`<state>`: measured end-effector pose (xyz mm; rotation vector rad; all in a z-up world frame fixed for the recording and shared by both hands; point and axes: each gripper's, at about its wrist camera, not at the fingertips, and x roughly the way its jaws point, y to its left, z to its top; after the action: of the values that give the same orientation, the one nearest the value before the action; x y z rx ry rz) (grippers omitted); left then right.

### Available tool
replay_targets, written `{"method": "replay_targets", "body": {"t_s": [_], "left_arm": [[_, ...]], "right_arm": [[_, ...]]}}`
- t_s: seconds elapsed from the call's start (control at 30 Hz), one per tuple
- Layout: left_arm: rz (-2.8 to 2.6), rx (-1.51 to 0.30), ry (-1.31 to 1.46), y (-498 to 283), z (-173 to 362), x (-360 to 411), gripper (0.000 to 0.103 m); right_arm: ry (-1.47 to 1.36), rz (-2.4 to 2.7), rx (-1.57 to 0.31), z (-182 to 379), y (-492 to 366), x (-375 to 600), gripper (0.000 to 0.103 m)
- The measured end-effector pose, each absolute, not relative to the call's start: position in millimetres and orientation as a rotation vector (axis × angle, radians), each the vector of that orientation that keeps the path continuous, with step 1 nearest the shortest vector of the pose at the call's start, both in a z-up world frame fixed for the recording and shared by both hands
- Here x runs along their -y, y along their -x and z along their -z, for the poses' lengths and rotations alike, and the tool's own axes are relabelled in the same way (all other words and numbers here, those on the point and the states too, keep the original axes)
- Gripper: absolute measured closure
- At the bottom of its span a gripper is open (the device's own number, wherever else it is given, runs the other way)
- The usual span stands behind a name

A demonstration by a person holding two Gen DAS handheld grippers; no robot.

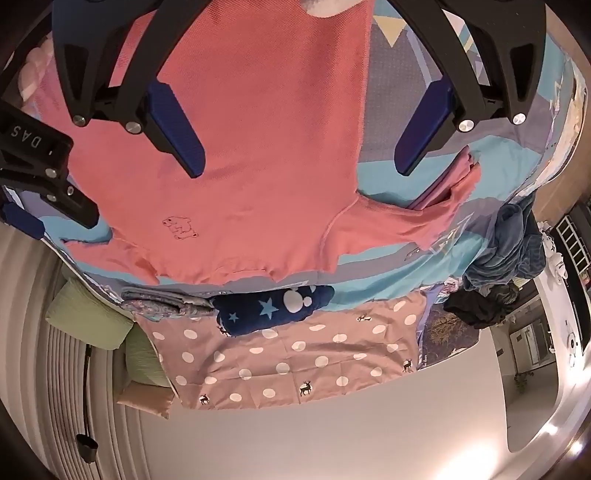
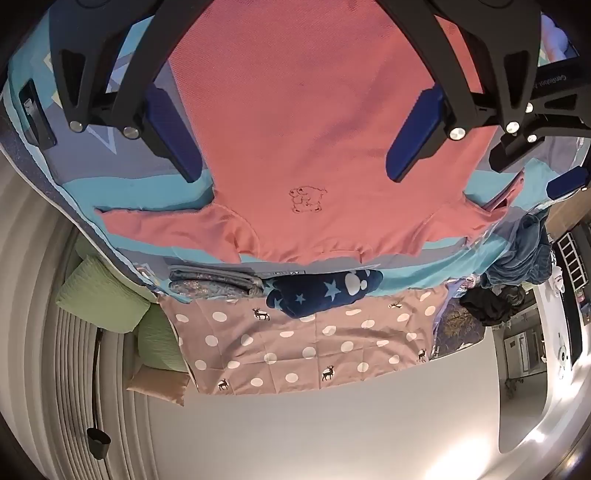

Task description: Fold small clothes

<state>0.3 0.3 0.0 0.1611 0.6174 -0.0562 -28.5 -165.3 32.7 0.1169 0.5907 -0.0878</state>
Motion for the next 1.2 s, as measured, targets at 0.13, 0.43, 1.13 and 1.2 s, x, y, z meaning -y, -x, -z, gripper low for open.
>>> {"method": "replay_targets", "body": {"t_s": [0.13, 0.43, 1.13, 1.2], "left_arm": [[0.060, -0.623, -0.157, -1, 0, 0, 0.001], [0.051, -0.632, -0.181, -5, 5, -2, 0.001], [0.068, -0.637, -0.188, 0, 13, -5, 0.001], [0.070, -0.633, -0.193, 1, 14, -5, 0.001]], "right_arm": [[-0.120, 0.082, -0.582, -34, 31, 165, 0.002], [-0.133, 0.108, -0.607, -21, 21, 170, 0.002], [-0.088, 0.115, -0.634, -29, 26, 155, 0.002], [-0.087, 0.118, -0.632, -29, 26, 154, 0.002]]}}
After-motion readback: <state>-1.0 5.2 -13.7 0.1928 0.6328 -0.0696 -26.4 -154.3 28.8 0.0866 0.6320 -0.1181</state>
